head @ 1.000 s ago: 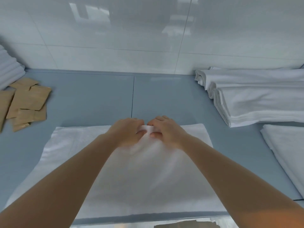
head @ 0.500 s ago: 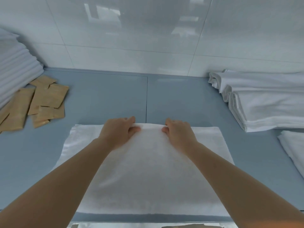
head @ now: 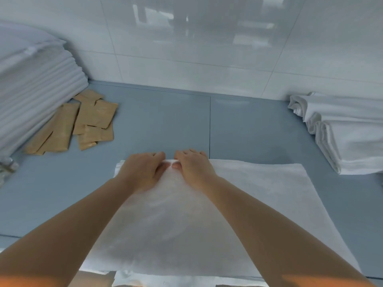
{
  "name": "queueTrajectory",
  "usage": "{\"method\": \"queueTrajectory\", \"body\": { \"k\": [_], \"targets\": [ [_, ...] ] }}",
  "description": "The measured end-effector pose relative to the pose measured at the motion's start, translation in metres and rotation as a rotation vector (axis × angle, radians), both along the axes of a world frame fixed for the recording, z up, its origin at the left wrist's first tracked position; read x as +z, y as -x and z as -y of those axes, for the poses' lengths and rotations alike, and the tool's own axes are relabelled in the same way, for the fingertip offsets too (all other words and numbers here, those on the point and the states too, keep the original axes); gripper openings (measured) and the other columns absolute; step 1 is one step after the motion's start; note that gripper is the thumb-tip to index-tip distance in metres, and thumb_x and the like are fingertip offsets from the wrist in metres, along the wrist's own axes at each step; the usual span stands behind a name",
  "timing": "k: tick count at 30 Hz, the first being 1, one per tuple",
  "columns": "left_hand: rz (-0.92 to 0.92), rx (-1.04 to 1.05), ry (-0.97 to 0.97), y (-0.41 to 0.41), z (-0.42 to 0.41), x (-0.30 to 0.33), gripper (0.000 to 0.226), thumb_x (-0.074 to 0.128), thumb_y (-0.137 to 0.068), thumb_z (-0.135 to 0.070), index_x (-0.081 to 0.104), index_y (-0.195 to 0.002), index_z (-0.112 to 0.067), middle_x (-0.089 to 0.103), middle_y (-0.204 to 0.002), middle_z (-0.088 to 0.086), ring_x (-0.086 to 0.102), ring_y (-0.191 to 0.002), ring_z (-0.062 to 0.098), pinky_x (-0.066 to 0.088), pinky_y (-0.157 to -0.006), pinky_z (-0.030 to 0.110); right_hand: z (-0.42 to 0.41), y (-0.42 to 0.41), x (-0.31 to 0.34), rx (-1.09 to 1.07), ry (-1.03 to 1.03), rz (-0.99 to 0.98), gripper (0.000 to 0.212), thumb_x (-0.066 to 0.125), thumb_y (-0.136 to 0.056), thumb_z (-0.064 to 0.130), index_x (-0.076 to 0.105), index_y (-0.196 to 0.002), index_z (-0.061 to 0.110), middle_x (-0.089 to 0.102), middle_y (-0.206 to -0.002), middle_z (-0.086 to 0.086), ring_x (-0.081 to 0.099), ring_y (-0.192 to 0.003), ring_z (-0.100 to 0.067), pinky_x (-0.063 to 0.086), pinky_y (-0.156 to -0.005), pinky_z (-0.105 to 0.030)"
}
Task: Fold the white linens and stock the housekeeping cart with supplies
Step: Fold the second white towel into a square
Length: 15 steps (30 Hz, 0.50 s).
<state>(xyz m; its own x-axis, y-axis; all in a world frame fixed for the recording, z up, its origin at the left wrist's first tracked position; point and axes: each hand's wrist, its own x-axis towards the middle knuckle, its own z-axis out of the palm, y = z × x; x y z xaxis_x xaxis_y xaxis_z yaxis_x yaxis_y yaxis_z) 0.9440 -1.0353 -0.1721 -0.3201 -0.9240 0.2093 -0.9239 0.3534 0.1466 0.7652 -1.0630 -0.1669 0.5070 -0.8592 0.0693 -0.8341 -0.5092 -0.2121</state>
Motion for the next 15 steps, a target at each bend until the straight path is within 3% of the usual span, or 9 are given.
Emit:
{"method": "queueTrajectory", "body": {
  "k": [3, 5, 7, 9, 12, 13, 15],
  "targets": [
    [0.006, 0.092, -0.029, -0.024, 0.001, 0.000, 0.035, 0.039, -0.097, -0.046, 0.039, -0.074, -0.019, 0.047, -0.063, -0.006, 0.056, -0.066, 0.027, 0.026, -0.053, 0.032, 0.001, -0.003, -0.001, -0.043, 0.043, 0.041, 0.020, 0.039, -0.102, 0.030, 0.050, -0.105, 0.014, 0.064, -0.100, -0.009, 0.055, -0.100, -0.029, 0.029, -0.078, -0.038],
    [-0.001, 0.165, -0.001, -0.030, 0.004, 0.001, 0.036, 0.040, -0.096, -0.047, 0.041, -0.075, -0.018, 0.049, -0.065, -0.004, 0.056, -0.067, 0.028, 0.025, -0.054, 0.033, 0.000, -0.010, -0.001, -0.077, 0.059, 0.026, 0.020, 0.036, -0.102, 0.028, 0.049, -0.106, 0.013, 0.065, -0.098, -0.009, 0.056, -0.097, -0.030, 0.027, -0.076, -0.037],
    [0.040, 0.269, 0.012, -0.028, 0.003, 0.005, 0.030, 0.046, -0.096, -0.042, 0.051, -0.083, -0.015, 0.057, -0.081, 0.003, 0.057, -0.081, 0.029, 0.035, -0.065, 0.036, -0.004, -0.016, -0.001, -0.117, 0.080, -0.021, 0.019, 0.039, -0.100, 0.028, 0.049, -0.109, 0.013, 0.062, -0.104, -0.008, 0.053, -0.102, -0.029, 0.028, -0.081, -0.037],
    [0.048, 0.352, 0.094, -0.021, -0.002, 0.011, 0.015, 0.058, -0.091, -0.026, 0.060, -0.095, -0.012, 0.057, -0.098, 0.009, 0.052, -0.095, 0.032, 0.033, -0.083, 0.041, -0.012, -0.015, 0.002, -0.208, 0.158, -0.024, 0.023, 0.049, -0.095, 0.028, 0.051, -0.114, 0.014, 0.055, -0.111, -0.007, 0.048, -0.107, -0.029, 0.030, -0.086, -0.038],
    [-0.071, 0.326, 0.208, 0.004, -0.019, 0.019, 0.019, 0.062, -0.079, -0.005, 0.068, -0.094, -0.014, 0.060, -0.103, 0.010, 0.054, -0.096, 0.033, 0.035, -0.085, 0.044, -0.037, -0.006, 0.005, -0.301, 0.337, 0.157, 0.023, 0.063, -0.084, 0.018, 0.062, -0.106, 0.012, 0.058, -0.106, -0.008, 0.055, -0.098, -0.032, 0.041, -0.083, -0.042],
    [-0.090, 0.283, 0.165, 0.017, -0.028, 0.017, 0.021, 0.057, -0.081, -0.008, 0.069, -0.096, -0.017, 0.062, -0.108, 0.007, 0.055, -0.101, 0.031, 0.035, -0.088, 0.042, -0.047, -0.003, 0.002, -0.280, 0.337, 0.189, 0.022, 0.061, -0.084, 0.017, 0.064, -0.105, 0.012, 0.060, -0.107, -0.007, 0.057, -0.098, -0.032, 0.043, -0.084, -0.041],
    [-0.095, 0.271, 0.001, 0.047, -0.047, 0.007, 0.033, 0.041, -0.091, -0.025, 0.063, -0.114, -0.024, 0.055, -0.131, 0.002, 0.046, -0.124, 0.025, 0.029, -0.101, 0.041, -0.064, -0.002, -0.007, -0.234, 0.172, 0.157, 0.029, 0.051, -0.091, 0.022, 0.063, -0.118, 0.018, 0.058, -0.127, -0.005, 0.052, -0.118, -0.028, 0.037, -0.101, -0.040]
  ]
}}
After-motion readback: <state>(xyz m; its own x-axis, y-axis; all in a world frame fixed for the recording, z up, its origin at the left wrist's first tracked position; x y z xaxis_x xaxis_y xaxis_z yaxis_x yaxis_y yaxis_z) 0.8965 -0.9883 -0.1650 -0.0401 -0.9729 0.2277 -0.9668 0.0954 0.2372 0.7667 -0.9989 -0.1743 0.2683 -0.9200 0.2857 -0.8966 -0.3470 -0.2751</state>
